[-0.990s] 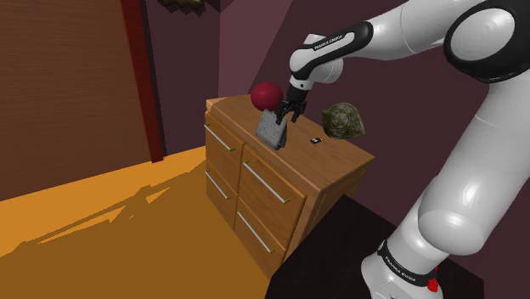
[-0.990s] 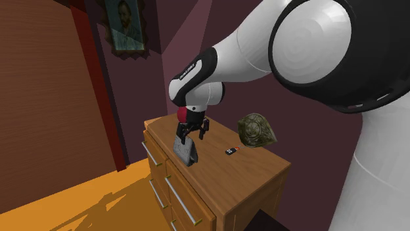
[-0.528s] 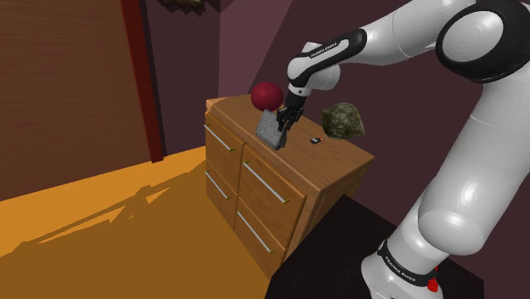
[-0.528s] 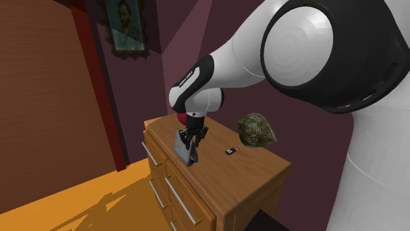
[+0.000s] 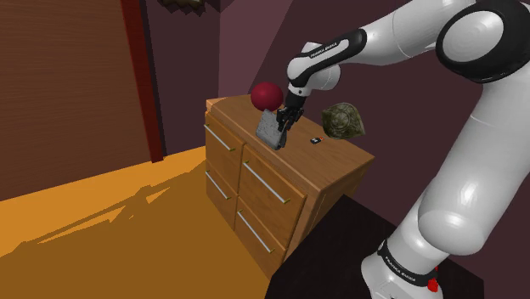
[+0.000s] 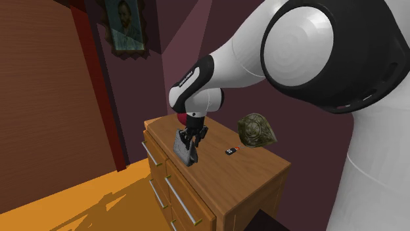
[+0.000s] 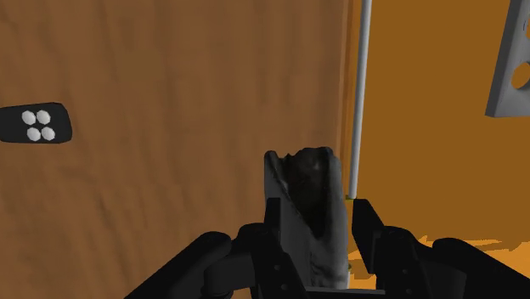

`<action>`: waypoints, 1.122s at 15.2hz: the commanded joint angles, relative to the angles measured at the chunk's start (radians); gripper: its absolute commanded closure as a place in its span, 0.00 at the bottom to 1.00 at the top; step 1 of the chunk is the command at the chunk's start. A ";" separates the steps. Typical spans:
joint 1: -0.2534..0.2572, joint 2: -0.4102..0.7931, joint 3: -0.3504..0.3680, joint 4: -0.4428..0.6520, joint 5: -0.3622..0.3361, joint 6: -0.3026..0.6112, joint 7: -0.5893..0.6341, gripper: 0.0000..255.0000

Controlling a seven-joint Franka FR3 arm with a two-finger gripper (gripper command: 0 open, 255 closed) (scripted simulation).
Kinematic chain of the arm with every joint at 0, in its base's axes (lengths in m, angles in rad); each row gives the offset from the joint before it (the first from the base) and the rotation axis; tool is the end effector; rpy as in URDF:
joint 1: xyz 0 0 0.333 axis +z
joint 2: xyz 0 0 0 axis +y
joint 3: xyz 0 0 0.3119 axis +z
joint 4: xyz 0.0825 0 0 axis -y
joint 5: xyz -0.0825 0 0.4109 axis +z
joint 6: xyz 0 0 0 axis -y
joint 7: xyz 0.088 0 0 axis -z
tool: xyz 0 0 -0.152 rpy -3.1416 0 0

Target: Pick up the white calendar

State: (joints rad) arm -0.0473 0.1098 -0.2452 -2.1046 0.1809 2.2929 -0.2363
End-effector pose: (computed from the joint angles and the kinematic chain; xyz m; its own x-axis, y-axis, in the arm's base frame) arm 0.5724 -0.1616 0.3112 0.9800 -0.1710 0.1017 -0.1613 -0.9821 -0.0969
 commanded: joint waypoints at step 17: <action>0.002 -0.083 -0.005 0.111 -0.046 -0.188 0.046 1.00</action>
